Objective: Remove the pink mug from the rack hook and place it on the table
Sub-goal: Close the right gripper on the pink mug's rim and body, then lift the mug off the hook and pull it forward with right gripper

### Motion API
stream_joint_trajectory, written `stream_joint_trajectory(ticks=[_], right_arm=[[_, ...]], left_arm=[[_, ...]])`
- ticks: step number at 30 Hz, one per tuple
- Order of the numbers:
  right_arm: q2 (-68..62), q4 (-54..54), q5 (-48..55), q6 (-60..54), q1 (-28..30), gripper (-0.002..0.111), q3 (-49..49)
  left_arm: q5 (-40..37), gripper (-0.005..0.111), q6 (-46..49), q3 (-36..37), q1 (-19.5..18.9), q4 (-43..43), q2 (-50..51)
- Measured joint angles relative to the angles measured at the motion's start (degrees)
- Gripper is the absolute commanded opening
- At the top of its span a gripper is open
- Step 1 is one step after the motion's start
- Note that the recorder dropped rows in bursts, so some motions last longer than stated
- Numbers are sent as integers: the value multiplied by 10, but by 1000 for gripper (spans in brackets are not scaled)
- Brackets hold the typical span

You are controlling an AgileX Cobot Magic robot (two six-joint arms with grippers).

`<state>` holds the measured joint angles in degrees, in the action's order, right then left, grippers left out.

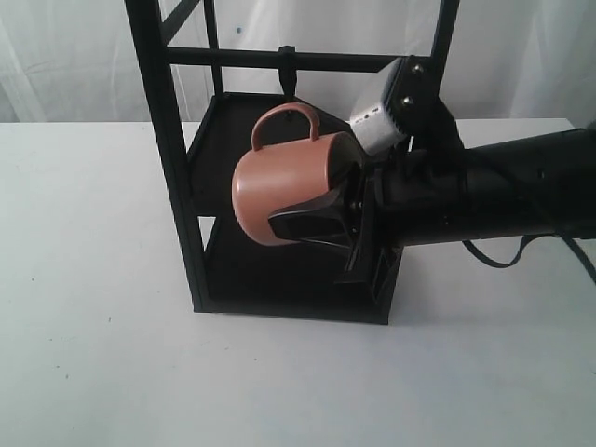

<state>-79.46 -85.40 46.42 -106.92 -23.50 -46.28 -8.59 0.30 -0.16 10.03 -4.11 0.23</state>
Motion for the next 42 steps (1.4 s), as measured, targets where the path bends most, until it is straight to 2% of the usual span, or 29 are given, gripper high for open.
stream_joint_trajectory(ticks=[19,33,38,42], right_arm=[[38,-10,31,-3,0,0,0],[47,8,160,-3,0,0,0],[47,114,168,82,-42,0,0],[47,274,151,225,-90,0,0]], left_arm=[[0,0,0,0,0,0,0],[0,0,0,0,0,0,0],[0,0,0,0,0,0,0],[0,0,0,0,0,0,0]])
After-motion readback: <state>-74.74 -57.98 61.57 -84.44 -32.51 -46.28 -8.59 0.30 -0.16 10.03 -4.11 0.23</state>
